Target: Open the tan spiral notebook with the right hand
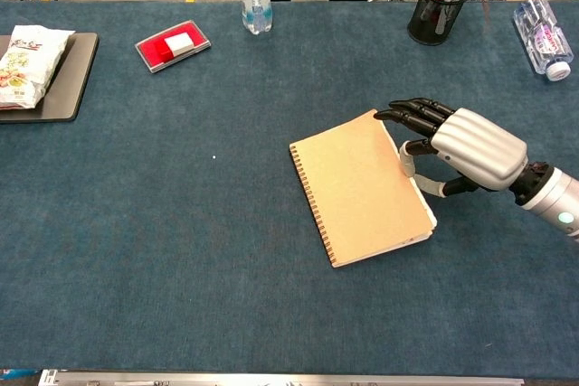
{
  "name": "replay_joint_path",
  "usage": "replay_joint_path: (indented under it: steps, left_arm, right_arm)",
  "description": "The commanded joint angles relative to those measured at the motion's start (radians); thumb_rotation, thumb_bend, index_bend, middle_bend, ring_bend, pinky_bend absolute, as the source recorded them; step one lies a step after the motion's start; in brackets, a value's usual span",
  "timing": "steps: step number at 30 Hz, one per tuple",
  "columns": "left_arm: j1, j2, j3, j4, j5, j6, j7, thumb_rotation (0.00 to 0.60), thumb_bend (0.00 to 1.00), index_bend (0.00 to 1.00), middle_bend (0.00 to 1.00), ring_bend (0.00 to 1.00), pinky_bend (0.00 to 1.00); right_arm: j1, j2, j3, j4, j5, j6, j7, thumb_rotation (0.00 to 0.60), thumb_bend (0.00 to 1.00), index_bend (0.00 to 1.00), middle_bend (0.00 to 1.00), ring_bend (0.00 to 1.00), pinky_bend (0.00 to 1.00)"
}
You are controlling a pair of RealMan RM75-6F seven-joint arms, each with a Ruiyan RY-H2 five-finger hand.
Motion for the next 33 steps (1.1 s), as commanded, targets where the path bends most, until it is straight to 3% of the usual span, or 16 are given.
replay_joint_path:
  steps: [1, 14, 25, 33]
  left_arm:
    - [0.000, -0.001, 0.000, 0.000, 0.000, -0.001, 0.002, 0.600, 0.43, 0.44, 0.36, 0.28, 0.45]
    - [-0.002, -0.003, 0.001, -0.002, -0.002, -0.003, 0.012, 0.600, 0.43, 0.44, 0.36, 0.28, 0.45]
    - [0.001, 0.003, 0.001, -0.002, -0.004, -0.001, 0.001, 0.600, 0.43, 0.44, 0.36, 0.28, 0.45]
    - [-0.002, 0.000, -0.001, -0.003, -0.009, -0.006, 0.010, 0.600, 0.43, 0.44, 0.36, 0.28, 0.45]
  right_arm:
    - [-0.006, 0.035, 0.001, -0.038, -0.005, 0.028, -0.021, 0.600, 0.34, 0.63, 0.12, 0.00, 0.11]
    - [0.008, 0.118, 0.015, -0.227, -0.029, 0.075, -0.087, 0.600, 0.34, 0.64, 0.12, 0.00, 0.11]
    - [0.024, 0.079, 0.038, -0.260, -0.046, 0.100, -0.067, 0.600, 0.34, 0.64, 0.12, 0.00, 0.11]
    - [0.017, 0.129, 0.040, -0.296, -0.056, 0.127, -0.099, 0.600, 0.34, 0.64, 0.12, 0.00, 0.11]
